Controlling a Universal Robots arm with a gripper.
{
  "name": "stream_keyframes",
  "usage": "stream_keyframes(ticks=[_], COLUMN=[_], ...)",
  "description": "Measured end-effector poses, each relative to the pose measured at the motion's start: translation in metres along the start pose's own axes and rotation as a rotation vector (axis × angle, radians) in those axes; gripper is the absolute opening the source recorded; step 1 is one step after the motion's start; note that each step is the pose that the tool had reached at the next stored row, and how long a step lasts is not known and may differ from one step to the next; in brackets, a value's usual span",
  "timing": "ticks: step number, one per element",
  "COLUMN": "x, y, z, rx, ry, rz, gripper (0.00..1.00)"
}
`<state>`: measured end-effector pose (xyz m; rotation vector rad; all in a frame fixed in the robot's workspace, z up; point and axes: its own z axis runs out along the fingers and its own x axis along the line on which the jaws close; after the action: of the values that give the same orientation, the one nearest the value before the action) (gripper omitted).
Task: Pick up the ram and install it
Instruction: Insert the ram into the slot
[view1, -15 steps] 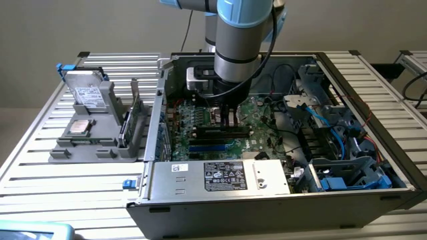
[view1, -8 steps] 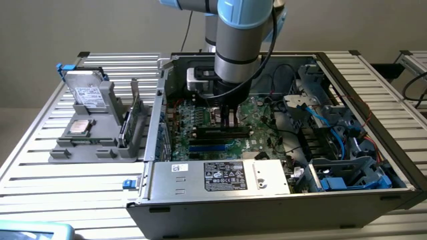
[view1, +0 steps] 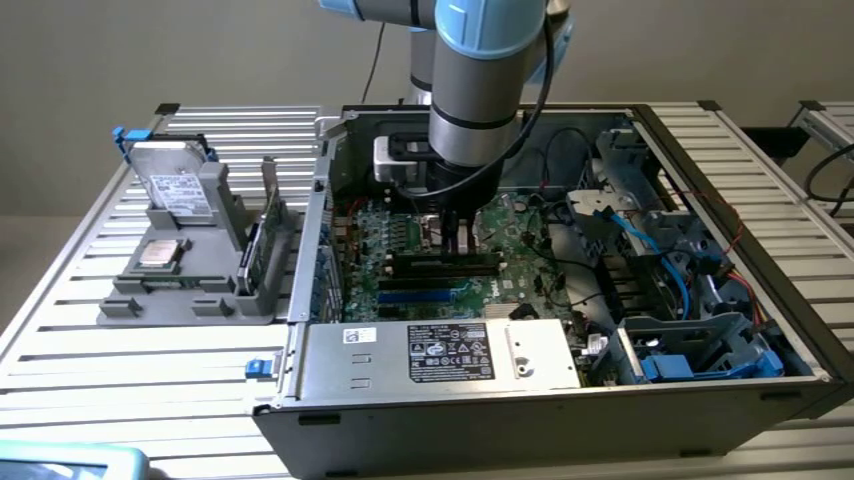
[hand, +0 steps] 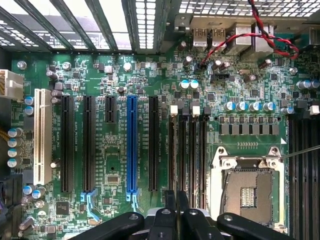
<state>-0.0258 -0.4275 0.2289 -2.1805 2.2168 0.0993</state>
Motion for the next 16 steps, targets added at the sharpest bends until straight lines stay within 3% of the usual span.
stream_keyframes(ticks=[4,16], x=[0.0018,0.0020], y=[0.0000,-0.0019], z=[-0.0007,-0.0007], rx=[-0.0027,-0.0031], ry=[0.0005,0.0005], rz=[0.000,0.000], gripper=[0.13,0.13])
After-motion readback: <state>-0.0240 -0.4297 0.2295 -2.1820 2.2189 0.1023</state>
